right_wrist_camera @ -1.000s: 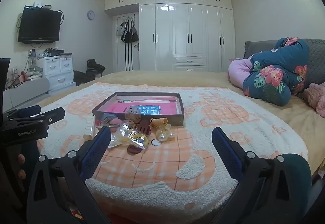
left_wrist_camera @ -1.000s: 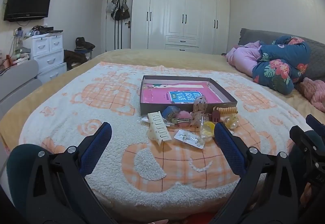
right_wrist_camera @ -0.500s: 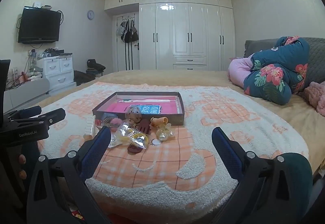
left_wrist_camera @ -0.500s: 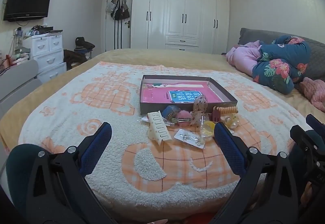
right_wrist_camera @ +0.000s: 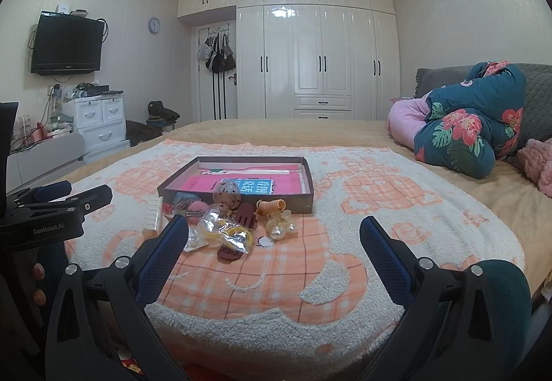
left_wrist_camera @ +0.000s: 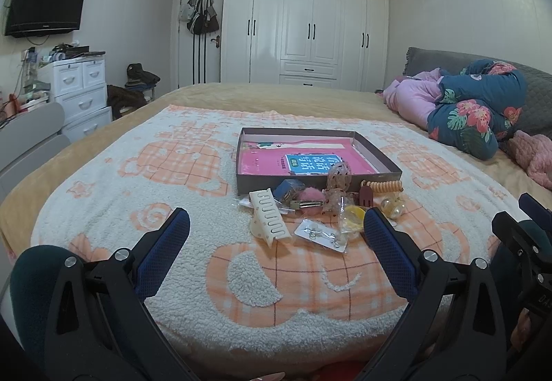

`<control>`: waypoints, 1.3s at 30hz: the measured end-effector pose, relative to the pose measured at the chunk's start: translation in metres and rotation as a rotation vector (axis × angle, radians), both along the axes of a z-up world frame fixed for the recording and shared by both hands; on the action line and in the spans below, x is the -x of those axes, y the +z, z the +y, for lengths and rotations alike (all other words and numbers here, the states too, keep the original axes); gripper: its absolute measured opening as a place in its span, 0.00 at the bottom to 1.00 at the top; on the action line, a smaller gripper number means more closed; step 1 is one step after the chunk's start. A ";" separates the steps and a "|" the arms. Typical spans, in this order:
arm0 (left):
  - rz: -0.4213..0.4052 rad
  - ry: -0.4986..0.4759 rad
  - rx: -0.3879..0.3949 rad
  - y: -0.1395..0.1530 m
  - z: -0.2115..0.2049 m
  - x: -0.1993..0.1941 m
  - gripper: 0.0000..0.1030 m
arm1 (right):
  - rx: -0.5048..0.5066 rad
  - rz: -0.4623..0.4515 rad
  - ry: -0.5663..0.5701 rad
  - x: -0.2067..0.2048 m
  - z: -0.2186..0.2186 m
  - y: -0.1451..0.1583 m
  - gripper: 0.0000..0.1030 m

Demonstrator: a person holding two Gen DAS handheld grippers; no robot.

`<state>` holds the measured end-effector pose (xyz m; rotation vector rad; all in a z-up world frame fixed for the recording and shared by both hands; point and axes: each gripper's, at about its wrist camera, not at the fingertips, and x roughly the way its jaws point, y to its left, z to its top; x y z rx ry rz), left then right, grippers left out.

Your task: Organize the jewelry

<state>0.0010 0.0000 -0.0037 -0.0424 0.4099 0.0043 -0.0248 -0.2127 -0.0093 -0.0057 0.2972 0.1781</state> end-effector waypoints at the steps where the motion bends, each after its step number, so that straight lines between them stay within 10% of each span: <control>1: 0.000 0.000 0.000 0.000 0.000 0.000 0.90 | -0.001 0.000 -0.001 0.000 0.000 0.000 0.94; 39: 0.000 0.002 -0.005 0.000 -0.001 0.001 0.90 | -0.008 0.003 -0.002 0.001 -0.002 0.002 0.94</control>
